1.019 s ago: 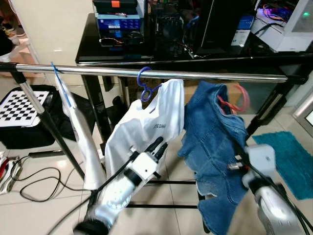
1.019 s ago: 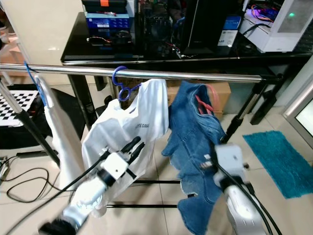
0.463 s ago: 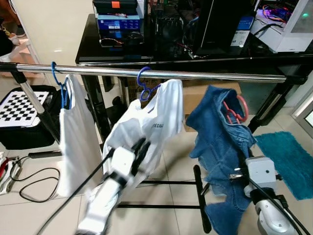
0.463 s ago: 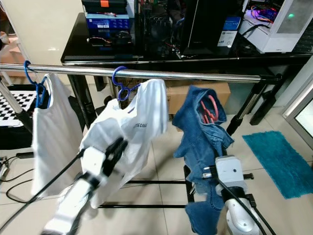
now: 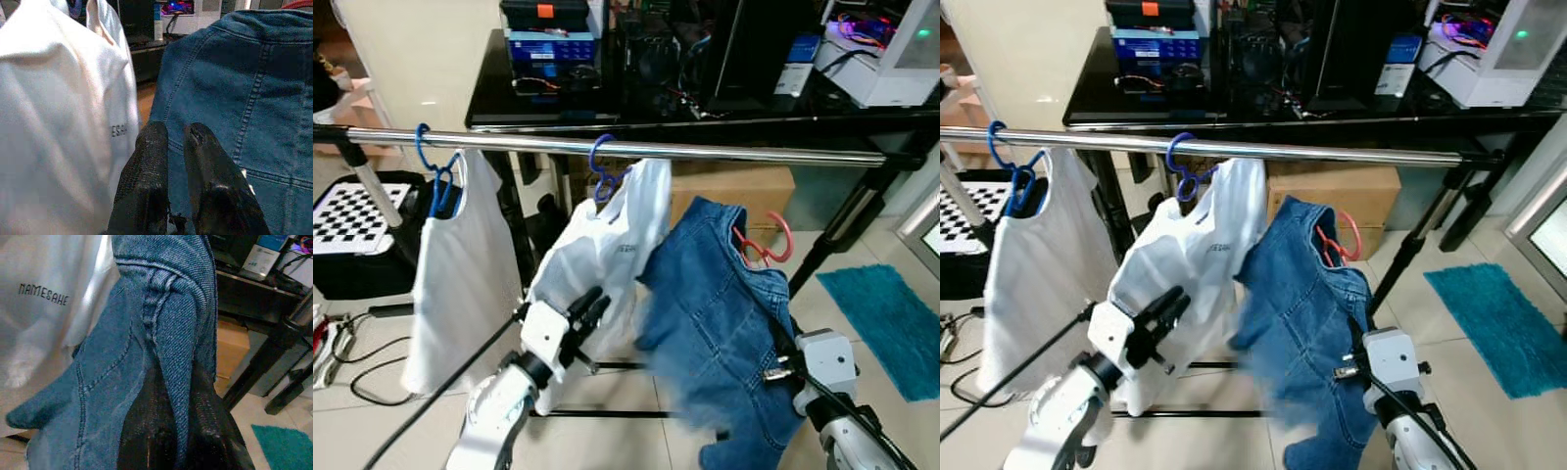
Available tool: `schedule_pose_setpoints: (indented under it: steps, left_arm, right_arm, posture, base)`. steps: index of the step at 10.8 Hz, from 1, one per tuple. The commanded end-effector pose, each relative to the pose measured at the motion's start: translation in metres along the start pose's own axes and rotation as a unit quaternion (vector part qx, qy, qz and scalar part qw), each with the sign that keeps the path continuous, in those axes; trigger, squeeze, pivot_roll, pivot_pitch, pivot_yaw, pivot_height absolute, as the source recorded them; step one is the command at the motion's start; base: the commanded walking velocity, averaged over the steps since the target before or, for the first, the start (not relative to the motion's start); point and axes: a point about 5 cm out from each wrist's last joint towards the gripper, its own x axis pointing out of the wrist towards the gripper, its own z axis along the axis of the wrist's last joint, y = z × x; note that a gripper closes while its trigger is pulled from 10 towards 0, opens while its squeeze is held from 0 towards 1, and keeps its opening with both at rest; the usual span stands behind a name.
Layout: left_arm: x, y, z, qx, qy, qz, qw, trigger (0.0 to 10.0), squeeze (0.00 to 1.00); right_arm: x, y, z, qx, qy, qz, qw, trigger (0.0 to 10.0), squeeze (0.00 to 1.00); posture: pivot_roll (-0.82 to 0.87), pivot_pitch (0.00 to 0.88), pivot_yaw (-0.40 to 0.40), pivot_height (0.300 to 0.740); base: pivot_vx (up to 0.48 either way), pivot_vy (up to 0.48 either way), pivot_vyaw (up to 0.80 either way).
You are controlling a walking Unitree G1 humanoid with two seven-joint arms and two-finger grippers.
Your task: Hang hanger
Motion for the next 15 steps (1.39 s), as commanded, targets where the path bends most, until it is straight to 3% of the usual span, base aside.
schedule_pose_setpoints:
  steps: [1, 7, 11, 13, 15]
  left_arm:
    - [-0.0002, -0.0024, 0.0026, 0.000, -0.002, -0.003, 1.000, 10.0, 0.00]
    - [-0.0045, -0.0116, -0.0007, -0.006, 0.018, 0.007, 1.000, 10.0, 0.00]
    - [-0.0057, -0.0104, -0.0016, 0.004, 0.025, 0.011, 1.000, 10.0, 0.00]
    - [-0.0053, -0.0114, -0.0010, 0.000, 0.023, 0.008, 1.000, 10.0, 0.00]
    - [-0.0051, -0.0110, -0.0013, 0.002, 0.023, 0.010, 1.000, 10.0, 0.00]
  right_arm:
    - [0.0013, -0.0031, 0.0122, 0.000, -0.032, -0.004, 0.999, 10.0, 0.00]
    - [0.0039, -0.0048, 0.0111, 0.009, -0.026, -0.004, 1.000, 10.0, 0.00]
    - [0.0041, -0.0039, 0.0087, 0.021, -0.018, -0.005, 1.000, 10.0, 0.00]
    - [0.0041, -0.0032, 0.0078, 0.022, -0.015, -0.005, 1.000, 10.0, 0.00]
    - [0.0042, -0.0037, 0.0080, 0.022, -0.017, -0.006, 1.000, 10.0, 0.00]
  posture:
    - [0.08, 0.056, -0.048, 0.740]
    - [0.08, 0.058, -0.056, 0.740]
    - [0.09, 0.058, -0.052, 0.740]
    - [0.08, 0.057, -0.051, 0.740]
    - [0.09, 0.053, -0.049, 0.740]
  base:
    - [0.000, 0.000, 0.00]
    - [0.000, 0.000, 0.00]
    - [0.000, 0.000, -0.80]
    - [0.000, -0.480, -0.79]
    - [0.000, 0.000, -0.78]
